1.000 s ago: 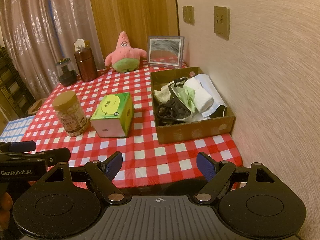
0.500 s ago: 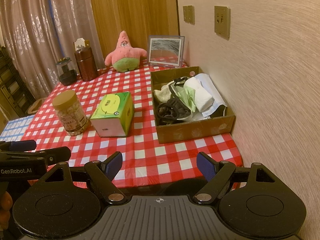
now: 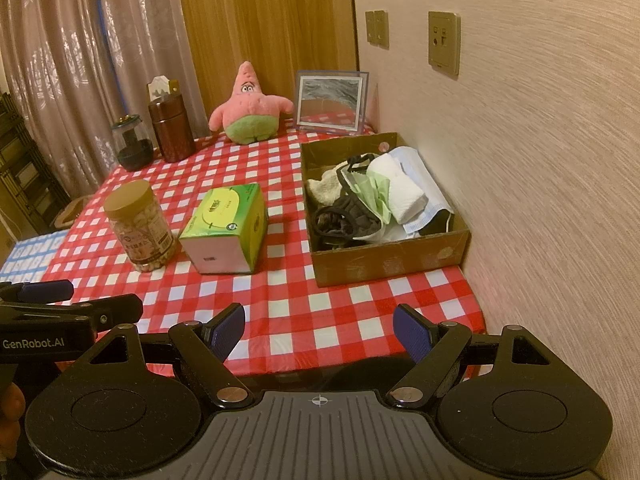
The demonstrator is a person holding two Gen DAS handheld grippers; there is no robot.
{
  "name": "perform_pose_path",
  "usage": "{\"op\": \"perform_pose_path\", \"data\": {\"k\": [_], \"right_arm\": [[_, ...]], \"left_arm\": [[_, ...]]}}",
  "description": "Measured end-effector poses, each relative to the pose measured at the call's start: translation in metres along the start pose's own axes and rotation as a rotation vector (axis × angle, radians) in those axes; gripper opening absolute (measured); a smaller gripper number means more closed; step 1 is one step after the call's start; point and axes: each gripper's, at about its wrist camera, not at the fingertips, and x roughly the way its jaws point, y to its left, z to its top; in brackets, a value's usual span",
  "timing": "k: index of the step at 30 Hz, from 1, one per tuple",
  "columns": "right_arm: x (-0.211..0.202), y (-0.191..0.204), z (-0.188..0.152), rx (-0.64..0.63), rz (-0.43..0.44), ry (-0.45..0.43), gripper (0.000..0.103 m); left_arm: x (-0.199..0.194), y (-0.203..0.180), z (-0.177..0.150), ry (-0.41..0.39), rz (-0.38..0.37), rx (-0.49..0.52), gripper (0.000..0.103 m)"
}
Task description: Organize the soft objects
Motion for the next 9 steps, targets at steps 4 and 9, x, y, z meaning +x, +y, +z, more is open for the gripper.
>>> {"op": "perform_pose_path", "data": {"k": [4,9], "right_arm": [[-0.0001,0.0002,-0.0001,0.0,0.0,0.0,0.081],[-0.0002,0.0003,-0.0001,0.0,-0.001,-0.001,0.081]], "left_arm": [[0.0008,-0.0005,-0.0005,-0.001,-0.007,-0.001,0.103],[0.0012,0.0026,-0.0003,-0.008,-0.021,0.003,0.103]]}}
